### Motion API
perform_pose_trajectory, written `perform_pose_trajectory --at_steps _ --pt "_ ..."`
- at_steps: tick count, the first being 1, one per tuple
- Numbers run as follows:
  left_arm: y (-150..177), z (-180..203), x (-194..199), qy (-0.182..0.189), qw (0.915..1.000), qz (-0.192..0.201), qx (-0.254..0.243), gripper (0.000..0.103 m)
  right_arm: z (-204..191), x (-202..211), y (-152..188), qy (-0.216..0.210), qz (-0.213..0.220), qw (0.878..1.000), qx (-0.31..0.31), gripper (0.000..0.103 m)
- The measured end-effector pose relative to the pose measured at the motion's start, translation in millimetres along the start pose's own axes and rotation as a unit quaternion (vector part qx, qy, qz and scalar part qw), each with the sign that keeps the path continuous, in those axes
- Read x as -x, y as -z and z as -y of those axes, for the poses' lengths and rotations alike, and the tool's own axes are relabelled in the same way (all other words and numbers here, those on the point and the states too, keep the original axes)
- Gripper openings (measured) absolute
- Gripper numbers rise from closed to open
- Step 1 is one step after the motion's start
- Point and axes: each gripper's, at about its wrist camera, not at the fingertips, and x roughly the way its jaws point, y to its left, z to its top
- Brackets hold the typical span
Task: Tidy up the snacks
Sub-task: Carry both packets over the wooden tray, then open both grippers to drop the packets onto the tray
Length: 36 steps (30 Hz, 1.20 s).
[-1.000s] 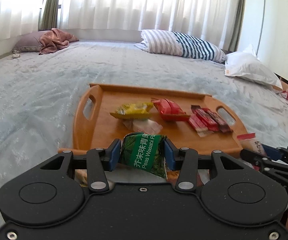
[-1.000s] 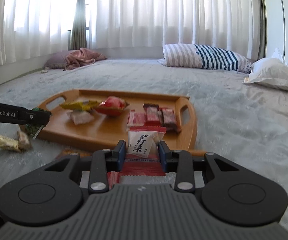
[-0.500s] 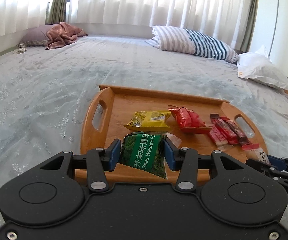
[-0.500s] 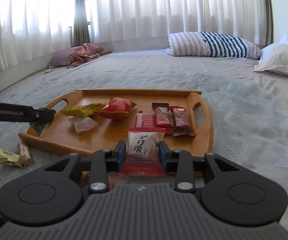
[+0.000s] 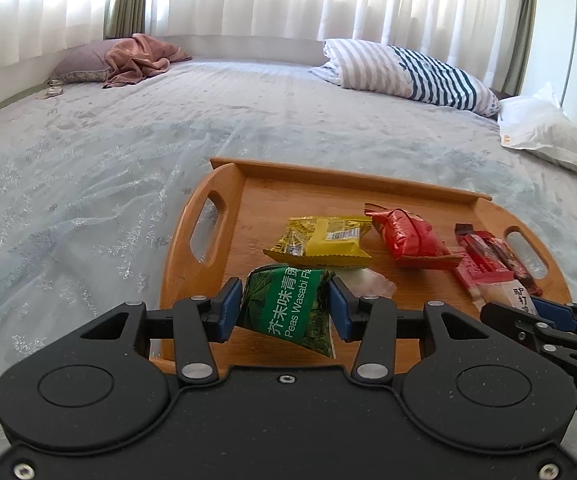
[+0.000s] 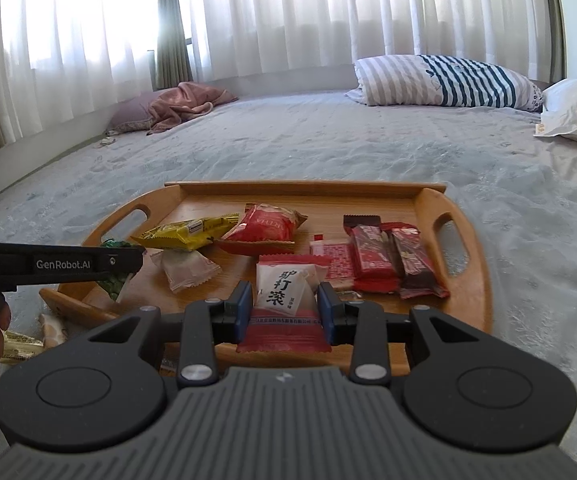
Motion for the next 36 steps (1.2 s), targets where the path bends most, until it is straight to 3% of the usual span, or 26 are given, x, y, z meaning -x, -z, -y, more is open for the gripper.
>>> perform_pose_trajectory --at_steps 16,36 --pt "-4 -2 -22 -0.008 0.9999 -0.004 0.007 0.044 -5 -27 0 0.007 -0.017 1.0 0.0 0.04" --pt "-3 -2 -29 -0.011 0.9999 -0.005 0.007 0.045 -6 -32 -3 0.011 -0.017 1.0 0.001 0.04"
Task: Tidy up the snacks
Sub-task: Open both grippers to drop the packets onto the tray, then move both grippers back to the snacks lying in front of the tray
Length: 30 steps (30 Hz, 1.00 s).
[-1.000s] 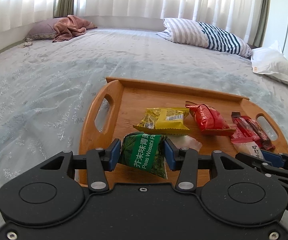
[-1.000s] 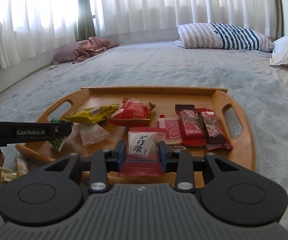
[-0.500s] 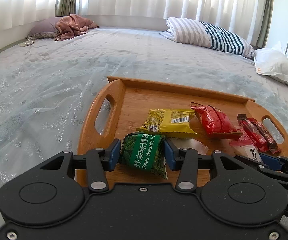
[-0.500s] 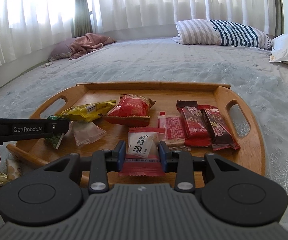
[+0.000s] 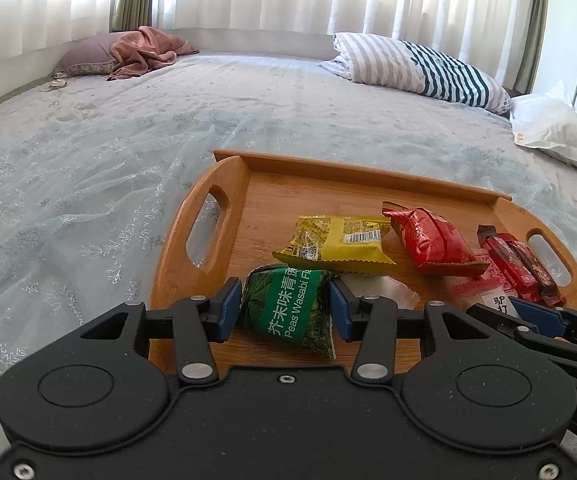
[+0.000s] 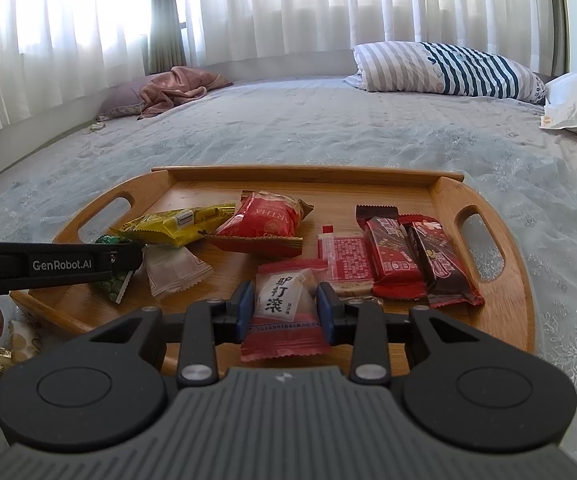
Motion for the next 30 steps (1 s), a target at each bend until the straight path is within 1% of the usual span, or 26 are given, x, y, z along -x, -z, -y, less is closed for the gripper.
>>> perform_pose_trajectory --at_steps 2,4,8,11,13,17,19,23,30 --pt "0 0 -1 -0.001 1.0 0.0 -0.001 0.046 0 0 0 0.0 0.0 1.0 0.0 0.04" --pt "1 0 -1 -0.003 1.0 0.0 0.0 0.049 0 0 0 0.0 0.0 1.0 0.0 0.044" --pt "1 1 3 -0.005 1.0 0.004 -0.005 0.051 -1 5 1 0.001 0.007 1.0 0.004 0.045" --pt "2 0 7 -0.002 0.9999 0.005 -0.01 0.057 -1 10 1 0.004 0.012 1.0 0.01 0.051" --pt "3 0 11 -0.001 0.9999 0.007 -0.013 0.065 -1 14 1 0.002 0.014 1.0 0.011 0.058" --pt "5 0 23 0.006 0.9997 0.013 -0.017 0.073 2 24 3 0.0 0.018 1.0 0.01 0.06" --pt "8 -1 31 0.011 0.9997 0.016 -0.016 0.076 2 28 4 0.0 0.02 1.0 0.011 0.061" --pt "14 -2 47 0.028 0.9993 0.018 -0.016 0.081 5 39 9 -0.003 0.025 1.0 0.011 0.066" --pt "28 -8 73 0.041 0.9985 0.03 -0.019 0.086 8 57 22 0.006 0.03 0.999 0.016 0.074"
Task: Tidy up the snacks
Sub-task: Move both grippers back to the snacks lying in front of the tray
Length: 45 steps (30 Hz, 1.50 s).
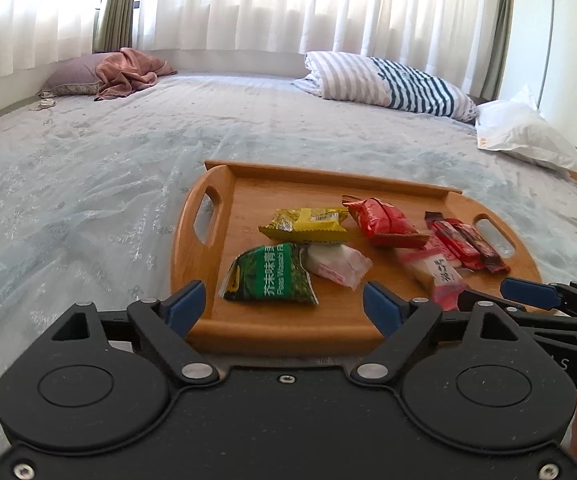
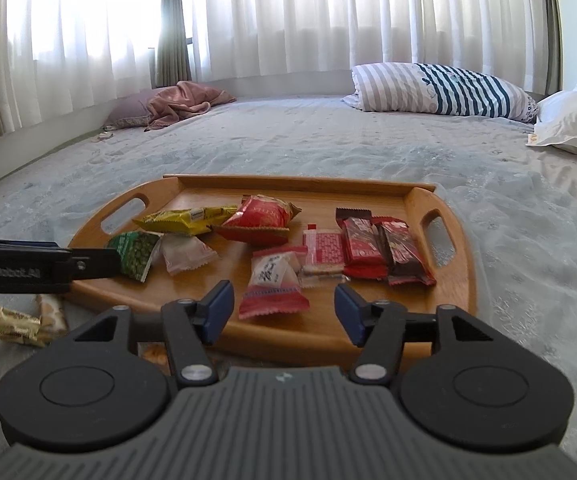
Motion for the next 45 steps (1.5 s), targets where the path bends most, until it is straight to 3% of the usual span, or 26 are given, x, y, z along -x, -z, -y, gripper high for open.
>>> perform_pose_trajectory --at_steps 10,20,30,42,45 --pt "25 -6 28 -0.001 0.9999 0.016 0.003 0.091 5 23 19 0.024 0.013 1.0 0.0 0.089" --pt "49 -16 38 -0.025 0.9996 0.005 0.012 0.091 8 33 37 0.04 0.008 0.999 0.005 0.092" --pt "66 -11 50 -0.079 0.9961 0.039 -0.01 0.091 6 38 54 0.048 0.01 0.999 0.005 0.092" --pt "72 -24 49 -0.096 0.9945 0.041 0.008 0.092 1 46 60 0.025 0.012 0.999 0.017 0.092" --pt "74 -27 45 -0.086 0.9958 0.028 0.013 0.085 -3 45 62 0.021 0.011 0.999 0.021 0.092"
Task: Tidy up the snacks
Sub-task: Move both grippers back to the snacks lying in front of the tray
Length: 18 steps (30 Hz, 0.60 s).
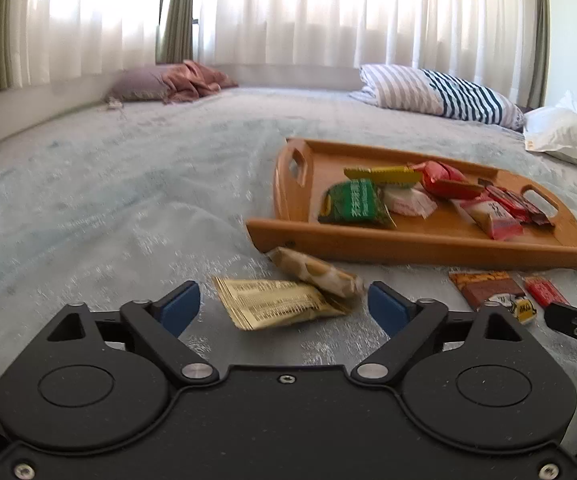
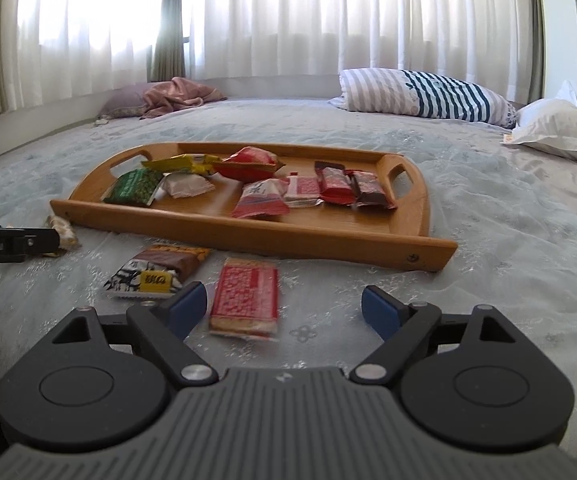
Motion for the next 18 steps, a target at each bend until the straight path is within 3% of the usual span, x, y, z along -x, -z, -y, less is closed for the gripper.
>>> perform_pose_trajectory --at_steps 1,8,18 --pt "1 0 -1 0.004 1.0 -0.003 0.003 0.081 -1 0 1 -0.002 0.001 1.0 0.0 0.092" --pt "4 6 -4 -0.003 0.9999 0.003 -0.014 0.079 -6 -3 1 0.001 0.004 1.0 -0.006 0.091" --pt "5 10 8 -0.019 0.9991 0.027 -0.026 0.064 -4 -2 3 0.025 0.014 0.999 -0.018 0.075"
